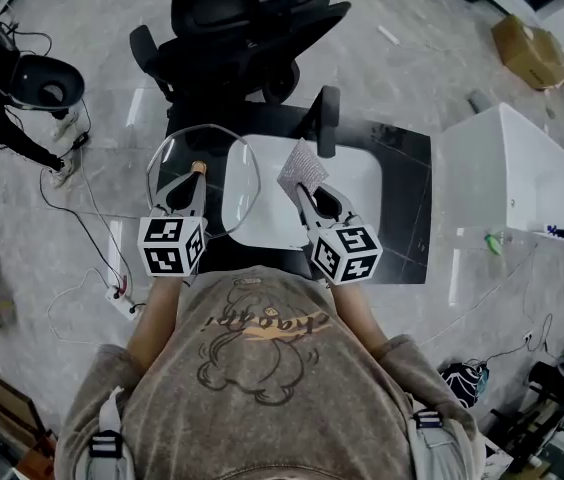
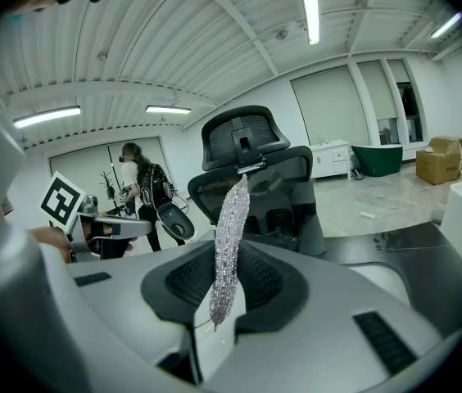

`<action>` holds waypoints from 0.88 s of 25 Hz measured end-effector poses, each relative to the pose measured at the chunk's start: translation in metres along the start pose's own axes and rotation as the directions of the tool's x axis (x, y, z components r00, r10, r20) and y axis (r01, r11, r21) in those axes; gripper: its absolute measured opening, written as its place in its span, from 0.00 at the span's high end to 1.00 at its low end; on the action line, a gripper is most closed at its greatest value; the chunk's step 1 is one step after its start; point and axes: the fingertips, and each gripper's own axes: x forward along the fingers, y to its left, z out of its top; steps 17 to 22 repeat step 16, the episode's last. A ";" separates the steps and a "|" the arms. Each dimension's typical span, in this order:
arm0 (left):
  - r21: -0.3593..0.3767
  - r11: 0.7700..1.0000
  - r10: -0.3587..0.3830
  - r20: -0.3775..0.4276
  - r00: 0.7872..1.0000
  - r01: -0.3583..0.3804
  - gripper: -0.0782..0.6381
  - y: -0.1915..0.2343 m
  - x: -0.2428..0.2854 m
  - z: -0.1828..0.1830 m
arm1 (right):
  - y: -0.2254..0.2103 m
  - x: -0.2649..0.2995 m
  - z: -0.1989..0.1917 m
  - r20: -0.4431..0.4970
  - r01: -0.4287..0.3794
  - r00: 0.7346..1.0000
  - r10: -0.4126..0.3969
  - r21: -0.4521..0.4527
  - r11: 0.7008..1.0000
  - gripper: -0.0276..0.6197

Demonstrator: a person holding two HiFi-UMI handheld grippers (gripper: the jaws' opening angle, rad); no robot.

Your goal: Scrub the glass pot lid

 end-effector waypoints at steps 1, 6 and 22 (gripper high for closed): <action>-0.009 1.000 -0.006 -0.005 1.000 0.006 0.86 0.000 0.000 -0.001 | 0.000 0.000 0.000 -0.001 0.000 1.000 0.000 -0.001 1.000 0.83; -0.030 0.999 -0.027 -0.021 0.999 0.026 0.86 -0.004 -0.001 -0.004 | 0.003 -0.003 -0.002 -0.002 -0.006 1.000 0.006 0.000 1.000 0.83; 0.017 1.000 -0.012 -0.054 0.998 0.013 0.86 -0.005 -0.004 -0.013 | 0.011 -0.003 -0.003 -0.011 -0.035 0.999 0.035 -0.005 0.999 0.83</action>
